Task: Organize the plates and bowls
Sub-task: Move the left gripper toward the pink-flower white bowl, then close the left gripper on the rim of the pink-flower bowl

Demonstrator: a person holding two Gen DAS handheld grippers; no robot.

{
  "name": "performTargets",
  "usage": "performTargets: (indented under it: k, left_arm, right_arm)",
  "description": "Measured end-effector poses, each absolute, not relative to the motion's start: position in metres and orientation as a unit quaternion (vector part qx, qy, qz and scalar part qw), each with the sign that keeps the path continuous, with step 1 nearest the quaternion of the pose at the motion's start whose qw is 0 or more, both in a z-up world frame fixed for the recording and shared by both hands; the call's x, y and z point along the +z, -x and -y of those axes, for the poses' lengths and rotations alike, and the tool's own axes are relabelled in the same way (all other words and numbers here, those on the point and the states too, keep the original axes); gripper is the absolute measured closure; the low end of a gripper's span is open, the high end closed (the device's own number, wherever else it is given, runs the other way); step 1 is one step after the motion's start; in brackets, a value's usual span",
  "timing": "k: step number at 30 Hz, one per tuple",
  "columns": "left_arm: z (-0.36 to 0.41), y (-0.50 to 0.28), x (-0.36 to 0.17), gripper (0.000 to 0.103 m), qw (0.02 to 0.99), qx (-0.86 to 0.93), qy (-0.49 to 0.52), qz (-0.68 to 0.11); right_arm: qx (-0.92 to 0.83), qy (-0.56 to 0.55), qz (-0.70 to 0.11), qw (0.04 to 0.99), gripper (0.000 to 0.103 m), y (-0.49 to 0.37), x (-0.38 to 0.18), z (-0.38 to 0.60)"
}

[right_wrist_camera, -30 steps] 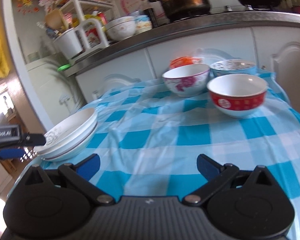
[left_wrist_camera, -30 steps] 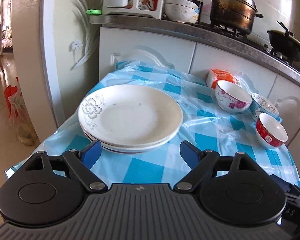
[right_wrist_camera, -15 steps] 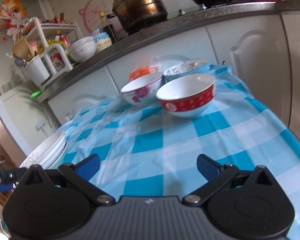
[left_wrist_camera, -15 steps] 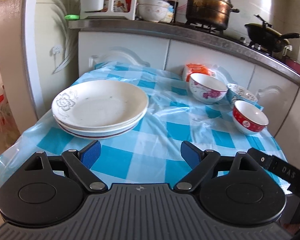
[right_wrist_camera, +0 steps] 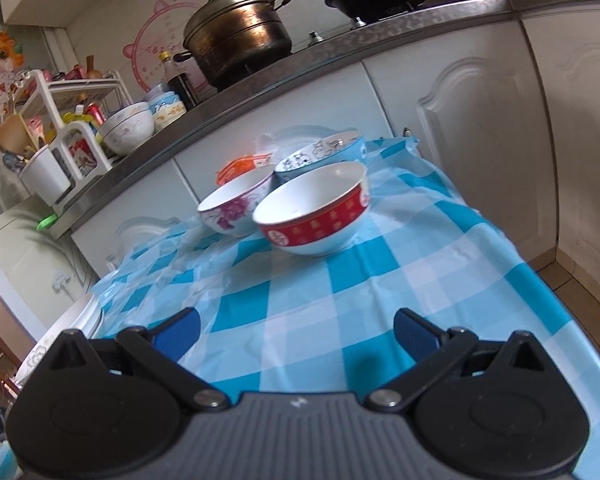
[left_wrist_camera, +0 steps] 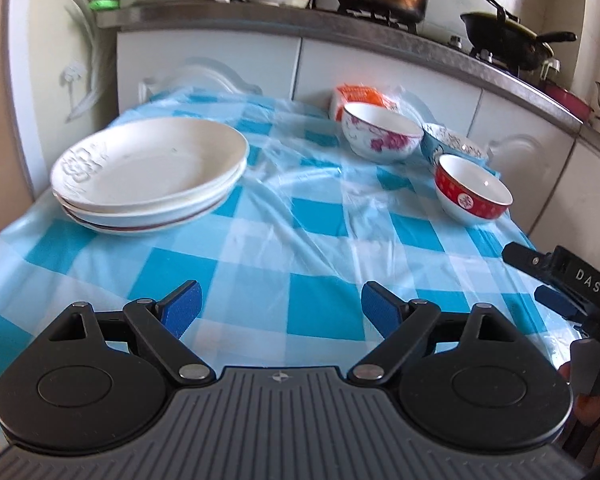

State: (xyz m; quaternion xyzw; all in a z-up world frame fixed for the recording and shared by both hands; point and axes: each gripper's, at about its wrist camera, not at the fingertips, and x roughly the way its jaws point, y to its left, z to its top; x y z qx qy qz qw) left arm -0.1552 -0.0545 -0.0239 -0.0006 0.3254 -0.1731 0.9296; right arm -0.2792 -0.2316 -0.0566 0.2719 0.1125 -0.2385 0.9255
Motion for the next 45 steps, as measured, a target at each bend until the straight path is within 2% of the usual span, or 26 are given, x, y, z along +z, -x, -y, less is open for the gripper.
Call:
performTargets:
  k: [9, 22, 45]
  left_arm:
    - [0.071, 0.134, -0.023, 0.0, 0.911, -0.219, 0.015, -0.348]
    - [0.106, 0.088, -0.007, 0.0, 0.908, -0.247, 0.036, -0.336]
    - [0.148, -0.021, -0.001, 0.0, 0.914, -0.221, 0.069, -0.332]
  right_arm:
    - [-0.258, -0.273, -0.097, 0.922, 0.001, 0.294, -0.055, 0.252]
    - [-0.288, -0.286, -0.1, 0.909, 0.001, 0.297, -0.049, 0.281]
    - [-0.244, -0.299, -0.109, 0.916, 0.001, 0.245, -0.022, 0.304]
